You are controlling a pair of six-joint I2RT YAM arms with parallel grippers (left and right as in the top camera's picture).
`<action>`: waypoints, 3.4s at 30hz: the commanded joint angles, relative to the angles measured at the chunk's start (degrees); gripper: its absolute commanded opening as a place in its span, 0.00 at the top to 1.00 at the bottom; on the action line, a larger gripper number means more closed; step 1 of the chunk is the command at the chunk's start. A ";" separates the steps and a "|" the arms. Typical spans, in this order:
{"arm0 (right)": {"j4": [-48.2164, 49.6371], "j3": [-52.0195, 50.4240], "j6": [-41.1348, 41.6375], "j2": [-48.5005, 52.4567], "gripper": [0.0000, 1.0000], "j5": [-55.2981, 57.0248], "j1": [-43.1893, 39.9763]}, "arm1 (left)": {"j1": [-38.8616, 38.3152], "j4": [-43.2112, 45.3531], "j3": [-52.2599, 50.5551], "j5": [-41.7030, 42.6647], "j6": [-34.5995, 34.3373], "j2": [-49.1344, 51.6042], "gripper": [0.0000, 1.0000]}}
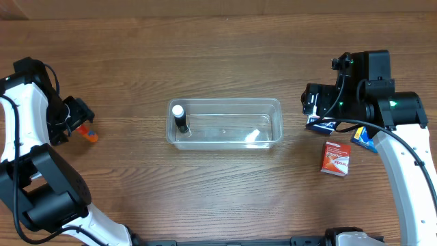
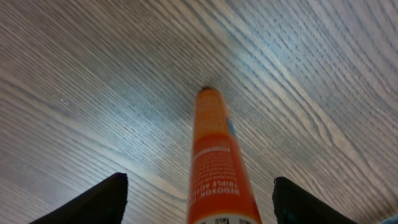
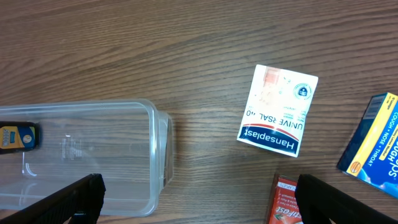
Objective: Pack container
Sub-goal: 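Move the left gripper to the orange tube and grasp it, then place the orange tube upright beside the bottle in the container, then grasp the white Hansaplast box with the right gripper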
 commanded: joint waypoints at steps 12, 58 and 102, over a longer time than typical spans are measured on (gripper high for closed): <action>0.31 1.66 -0.15 -0.57 0.00 0.48 0.26 | -1.20 0.24 0.28 0.44 0.52 -0.52 0.96; 0.33 1.66 -0.15 -0.57 0.00 0.48 0.26 | -44.37 5.79 -12.98 0.63 -4.81 -11.15 0.64; 6.36 4.55 3.06 36.59 0.00 11.89 -5.22 | -29.70 -12.41 18.03 -5.31 -3.32 -23.15 0.00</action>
